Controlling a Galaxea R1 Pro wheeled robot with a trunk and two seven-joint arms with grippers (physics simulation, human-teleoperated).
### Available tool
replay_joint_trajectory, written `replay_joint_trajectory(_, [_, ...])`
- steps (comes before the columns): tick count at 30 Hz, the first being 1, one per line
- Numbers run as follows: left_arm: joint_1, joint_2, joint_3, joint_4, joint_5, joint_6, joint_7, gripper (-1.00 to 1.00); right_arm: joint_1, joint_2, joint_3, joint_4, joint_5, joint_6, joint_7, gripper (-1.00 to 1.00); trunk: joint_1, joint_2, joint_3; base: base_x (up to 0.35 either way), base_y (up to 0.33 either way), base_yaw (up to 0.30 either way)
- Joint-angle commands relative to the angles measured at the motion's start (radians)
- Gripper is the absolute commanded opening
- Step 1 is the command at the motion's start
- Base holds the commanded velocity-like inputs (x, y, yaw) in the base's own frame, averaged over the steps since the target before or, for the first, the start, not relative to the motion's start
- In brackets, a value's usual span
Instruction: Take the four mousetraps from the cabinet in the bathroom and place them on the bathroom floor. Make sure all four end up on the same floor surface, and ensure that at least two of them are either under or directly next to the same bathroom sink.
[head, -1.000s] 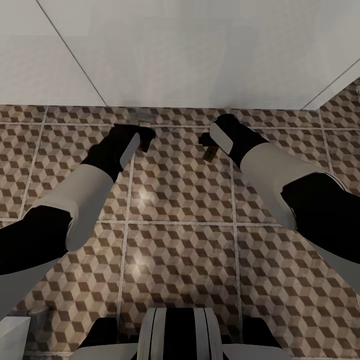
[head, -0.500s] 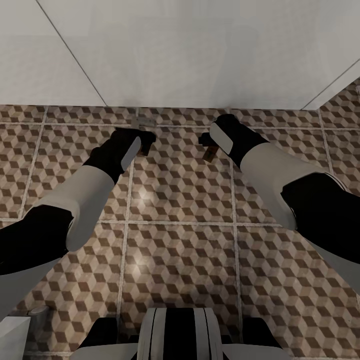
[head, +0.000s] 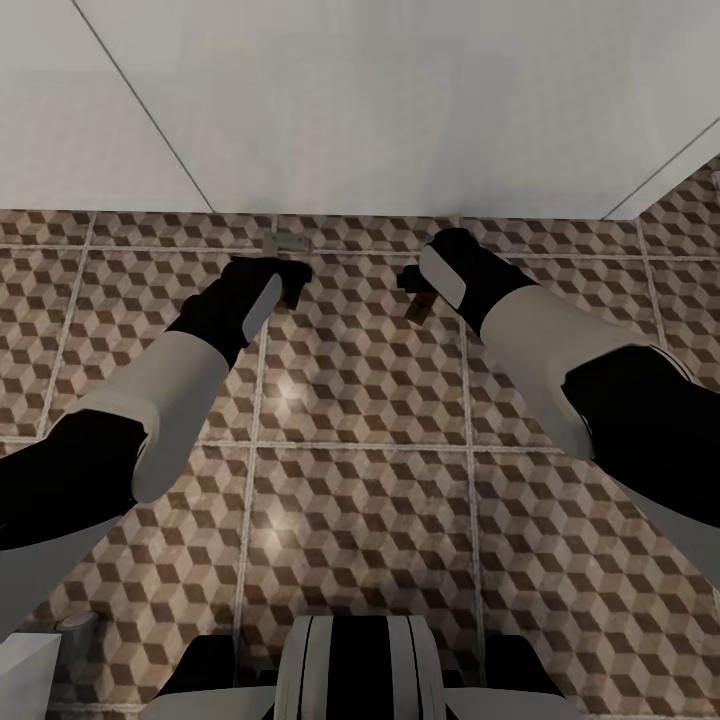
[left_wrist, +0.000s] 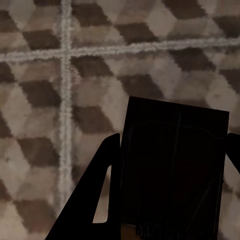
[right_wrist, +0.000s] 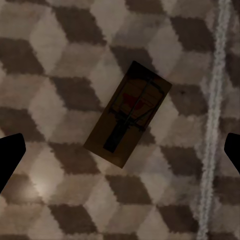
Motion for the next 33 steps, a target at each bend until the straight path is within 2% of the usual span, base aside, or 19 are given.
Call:
replay_joint_trajectory(1, [0.000, 0.001, -0.007, -0.001, 0.009, 0.002, 0.008, -1.00, -0.001, 0.000, 0.006, -0.001, -0.011, 0.003, -0.008, 1.00, 0.000, 0.000, -0.001, 0.000, 0.000, 0.000])
replay_joint_trajectory(20, [0.000, 0.001, -0.007, -0.001, 0.010, -0.030, 0.008, -1.00, -0.001, 0.000, 0.006, 0.001, -0.011, 0.002, -0.008, 1.00, 0.000, 0.000, -0.001, 0.000, 0.000, 0.000])
replay_joint_trajectory(21, [0.000, 0.001, -0.007, -0.001, 0.009, -0.032, 0.008, 1.00, -0.001, 0.000, 0.006, 0.001, -0.011, 0.002, -0.008, 1.00, 0.000, 0.000, -0.001, 0.000, 0.000, 0.000])
replay_joint_trajectory(33, [0.000, 0.001, -0.007, -0.001, 0.009, -0.052, 0.008, 1.00, -0.001, 0.000, 0.006, 0.001, -0.011, 0.002, -0.008, 1.00, 0.000, 0.000, -0.001, 0.000, 0.000, 0.000])
